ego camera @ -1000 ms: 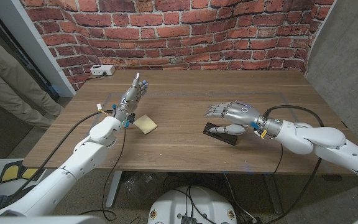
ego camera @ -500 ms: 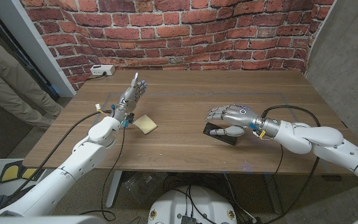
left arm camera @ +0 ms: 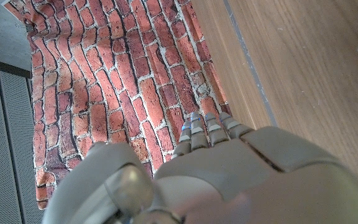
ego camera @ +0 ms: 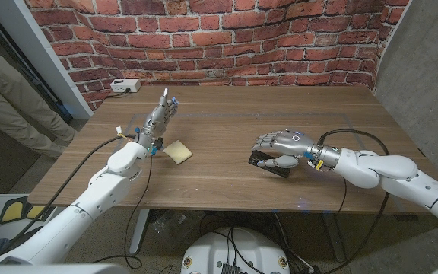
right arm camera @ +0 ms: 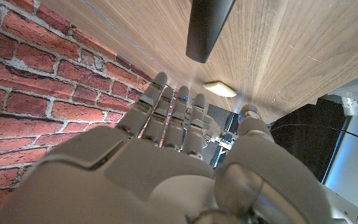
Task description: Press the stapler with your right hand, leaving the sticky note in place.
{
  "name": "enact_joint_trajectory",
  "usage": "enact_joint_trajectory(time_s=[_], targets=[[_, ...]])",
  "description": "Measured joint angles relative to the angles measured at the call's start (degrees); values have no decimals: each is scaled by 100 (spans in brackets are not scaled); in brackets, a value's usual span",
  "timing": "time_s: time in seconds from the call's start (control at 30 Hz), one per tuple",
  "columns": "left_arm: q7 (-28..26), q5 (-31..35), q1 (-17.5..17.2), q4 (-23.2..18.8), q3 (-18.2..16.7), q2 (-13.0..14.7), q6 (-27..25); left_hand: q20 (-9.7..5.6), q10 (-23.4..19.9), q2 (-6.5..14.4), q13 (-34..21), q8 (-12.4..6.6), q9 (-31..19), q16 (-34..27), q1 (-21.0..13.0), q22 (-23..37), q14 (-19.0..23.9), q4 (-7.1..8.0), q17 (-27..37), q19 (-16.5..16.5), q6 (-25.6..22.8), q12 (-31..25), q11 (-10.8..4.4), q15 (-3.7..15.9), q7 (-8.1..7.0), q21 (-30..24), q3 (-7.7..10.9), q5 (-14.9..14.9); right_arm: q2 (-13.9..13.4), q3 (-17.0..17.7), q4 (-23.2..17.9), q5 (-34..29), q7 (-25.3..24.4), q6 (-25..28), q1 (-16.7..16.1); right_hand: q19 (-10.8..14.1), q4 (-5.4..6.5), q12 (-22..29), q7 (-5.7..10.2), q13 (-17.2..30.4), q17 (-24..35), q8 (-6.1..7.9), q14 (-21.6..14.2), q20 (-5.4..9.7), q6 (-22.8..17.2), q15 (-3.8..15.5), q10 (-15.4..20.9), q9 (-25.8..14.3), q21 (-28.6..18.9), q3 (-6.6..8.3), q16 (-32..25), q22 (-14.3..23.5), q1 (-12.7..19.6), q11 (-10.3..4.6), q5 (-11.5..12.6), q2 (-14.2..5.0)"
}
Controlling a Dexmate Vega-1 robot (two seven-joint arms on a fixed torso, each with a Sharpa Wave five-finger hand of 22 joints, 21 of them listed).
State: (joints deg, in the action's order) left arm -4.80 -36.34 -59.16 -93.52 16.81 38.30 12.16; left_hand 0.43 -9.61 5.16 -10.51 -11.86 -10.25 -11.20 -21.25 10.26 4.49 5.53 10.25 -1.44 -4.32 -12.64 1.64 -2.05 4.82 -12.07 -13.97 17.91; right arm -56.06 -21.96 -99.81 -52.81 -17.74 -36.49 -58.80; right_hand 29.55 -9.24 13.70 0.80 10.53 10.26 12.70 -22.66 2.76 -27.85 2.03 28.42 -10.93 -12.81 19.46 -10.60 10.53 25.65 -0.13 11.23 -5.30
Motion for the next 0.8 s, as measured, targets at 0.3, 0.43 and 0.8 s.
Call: enact_joint_trajectory(time_s=[0.3,0.43,0.8], targets=[[-9,24,32,-4,15,-3,-12,0,0,16,0,0,0,21,-16,0,0,0,0,0,0,0,0,0,0,0,0,0,5,-30,74,16,38,29,10,-17,24,-67,66,0,0,-14,52,-10,2,-52,-69,0,0,24,0,0,0,27,-22,0],[-38,47,38,-37,21,-5,-30,-1,0,16,0,0,0,21,-16,-1,21,0,0,0,0,0,0,21,0,0,0,0,2,-49,108,6,39,41,14,-65,24,-67,66,0,0,-21,74,1,2,-74,-104,0,4,24,23,0,0,1,-43,0],[-120,66,15,-102,23,-2,-87,-1,0,16,-30,23,0,21,-16,-1,21,25,0,-1,0,20,0,21,0,22,-24,-45,-1,-131,231,-65,41,50,75,-65,39,-67,8,0,29,-21,83,1,-60,-83,-50,-1,35,71,23,0,0,-53,-43,0]])
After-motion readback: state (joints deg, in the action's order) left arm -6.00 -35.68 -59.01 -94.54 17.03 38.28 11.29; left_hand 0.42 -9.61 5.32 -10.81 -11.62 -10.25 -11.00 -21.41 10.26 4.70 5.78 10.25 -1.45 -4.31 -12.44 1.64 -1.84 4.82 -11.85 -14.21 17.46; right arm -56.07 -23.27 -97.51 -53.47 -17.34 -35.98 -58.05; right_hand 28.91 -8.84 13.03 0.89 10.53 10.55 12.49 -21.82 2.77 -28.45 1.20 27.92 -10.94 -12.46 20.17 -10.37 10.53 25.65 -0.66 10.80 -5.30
